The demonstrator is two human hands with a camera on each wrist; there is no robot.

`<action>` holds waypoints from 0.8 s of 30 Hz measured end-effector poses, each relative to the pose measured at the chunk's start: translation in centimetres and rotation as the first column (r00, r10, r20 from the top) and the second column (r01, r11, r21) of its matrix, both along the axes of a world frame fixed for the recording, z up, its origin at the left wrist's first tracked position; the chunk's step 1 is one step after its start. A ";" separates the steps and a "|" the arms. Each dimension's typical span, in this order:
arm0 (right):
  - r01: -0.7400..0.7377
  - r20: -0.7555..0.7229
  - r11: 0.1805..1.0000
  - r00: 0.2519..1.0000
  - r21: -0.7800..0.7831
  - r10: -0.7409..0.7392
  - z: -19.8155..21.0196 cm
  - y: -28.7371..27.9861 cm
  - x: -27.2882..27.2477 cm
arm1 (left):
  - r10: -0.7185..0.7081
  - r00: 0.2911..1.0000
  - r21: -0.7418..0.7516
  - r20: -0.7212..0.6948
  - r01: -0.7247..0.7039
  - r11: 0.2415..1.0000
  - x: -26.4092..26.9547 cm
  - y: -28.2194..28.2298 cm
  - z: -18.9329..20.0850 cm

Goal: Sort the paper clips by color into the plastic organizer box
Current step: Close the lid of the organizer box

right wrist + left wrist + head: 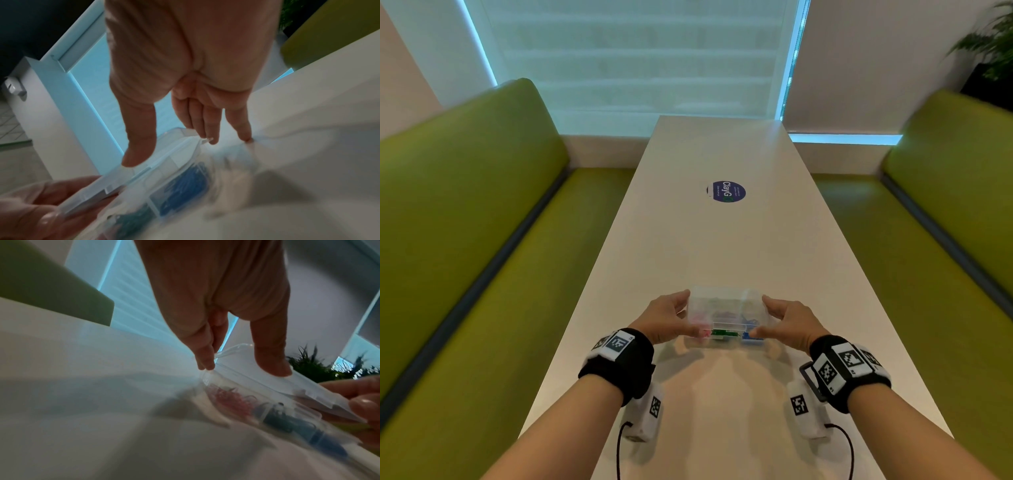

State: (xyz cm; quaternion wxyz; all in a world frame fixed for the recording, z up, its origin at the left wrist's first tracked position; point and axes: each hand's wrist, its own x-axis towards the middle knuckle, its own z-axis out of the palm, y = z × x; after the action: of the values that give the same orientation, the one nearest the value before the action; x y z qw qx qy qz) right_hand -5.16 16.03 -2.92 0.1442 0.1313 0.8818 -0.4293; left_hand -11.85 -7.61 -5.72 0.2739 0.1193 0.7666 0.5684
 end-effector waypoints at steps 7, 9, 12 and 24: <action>-0.020 0.008 0.992 1.000 0.127 0.019 -0.9 -0.2 0.1 | -0.007 0.990 -0.185 -0.140 -0.020 0.982 0.7 0.1 -0.1; -0.016 0.005 0.990 1.000 0.141 0.015 -1.1 -0.3 0.2 | -0.013 0.988 -0.207 -0.157 -0.021 0.978 1.0 0.2 -0.1; -0.014 -0.004 0.986 1.000 0.169 0.015 -1.1 -0.4 0.3 | -0.025 0.982 -0.228 -0.186 -0.018 0.973 1.1 0.3 -0.1; -0.134 -0.014 0.937 0.989 0.321 0.146 -1.2 -1.3 0.9 | -0.116 0.968 -0.438 -0.225 0.006 0.899 1.4 0.6 0.0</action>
State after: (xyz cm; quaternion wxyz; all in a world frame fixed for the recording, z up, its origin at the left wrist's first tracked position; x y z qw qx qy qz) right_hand -4.25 14.69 -4.13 0.1346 0.0819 0.9493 -0.2719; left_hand -10.42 -7.02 -5.68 0.2146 0.1487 0.8974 0.3556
